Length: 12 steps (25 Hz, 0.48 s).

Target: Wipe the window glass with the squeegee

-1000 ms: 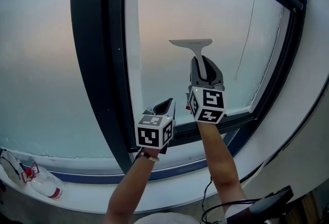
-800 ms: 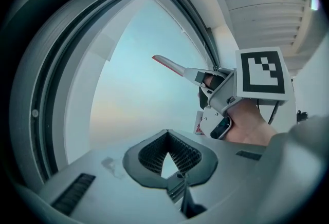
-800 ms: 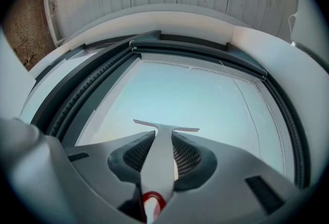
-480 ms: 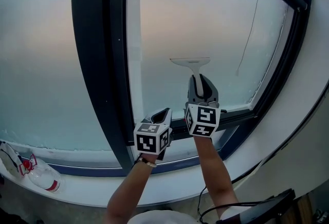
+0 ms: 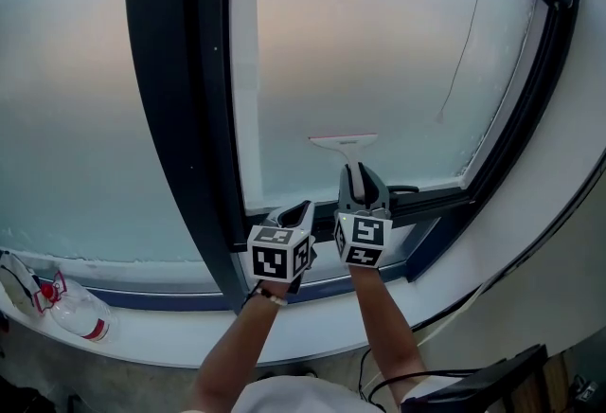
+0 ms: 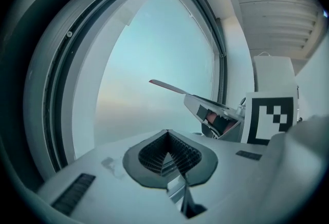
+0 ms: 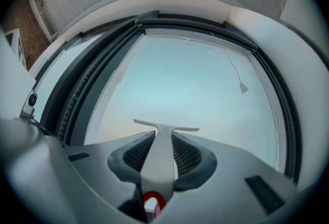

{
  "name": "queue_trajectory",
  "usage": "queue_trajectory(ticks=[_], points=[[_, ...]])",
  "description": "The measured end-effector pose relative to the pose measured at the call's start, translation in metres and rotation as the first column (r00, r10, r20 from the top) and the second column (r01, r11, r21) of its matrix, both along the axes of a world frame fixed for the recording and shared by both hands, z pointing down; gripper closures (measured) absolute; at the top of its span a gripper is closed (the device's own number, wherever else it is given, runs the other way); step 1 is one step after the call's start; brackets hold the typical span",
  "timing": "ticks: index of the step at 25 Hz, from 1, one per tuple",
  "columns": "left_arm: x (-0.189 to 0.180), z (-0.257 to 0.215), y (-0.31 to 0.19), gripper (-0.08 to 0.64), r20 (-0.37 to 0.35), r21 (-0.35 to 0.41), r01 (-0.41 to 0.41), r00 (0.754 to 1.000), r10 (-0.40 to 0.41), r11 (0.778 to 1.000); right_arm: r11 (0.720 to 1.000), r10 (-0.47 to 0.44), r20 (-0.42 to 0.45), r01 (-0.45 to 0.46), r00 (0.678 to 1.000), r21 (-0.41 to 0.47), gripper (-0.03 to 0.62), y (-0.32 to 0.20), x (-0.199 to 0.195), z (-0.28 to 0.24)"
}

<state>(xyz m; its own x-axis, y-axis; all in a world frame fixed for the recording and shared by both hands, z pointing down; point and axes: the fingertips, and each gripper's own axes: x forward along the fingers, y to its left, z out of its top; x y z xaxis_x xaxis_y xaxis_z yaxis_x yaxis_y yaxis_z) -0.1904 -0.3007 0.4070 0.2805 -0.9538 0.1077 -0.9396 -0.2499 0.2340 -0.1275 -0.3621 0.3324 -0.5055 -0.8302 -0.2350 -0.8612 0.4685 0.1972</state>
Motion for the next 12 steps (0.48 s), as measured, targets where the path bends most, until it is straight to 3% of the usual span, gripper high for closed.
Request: queue_trajectory(ticks=[12], points=[[0.008,0.059,0.002,0.561,-0.019,-0.107,-0.010,1.000,0.008,0.994,0.994,-0.008,-0.041,0.003,0.999,-0.107,0.502,-0.001,0.003,0.081]])
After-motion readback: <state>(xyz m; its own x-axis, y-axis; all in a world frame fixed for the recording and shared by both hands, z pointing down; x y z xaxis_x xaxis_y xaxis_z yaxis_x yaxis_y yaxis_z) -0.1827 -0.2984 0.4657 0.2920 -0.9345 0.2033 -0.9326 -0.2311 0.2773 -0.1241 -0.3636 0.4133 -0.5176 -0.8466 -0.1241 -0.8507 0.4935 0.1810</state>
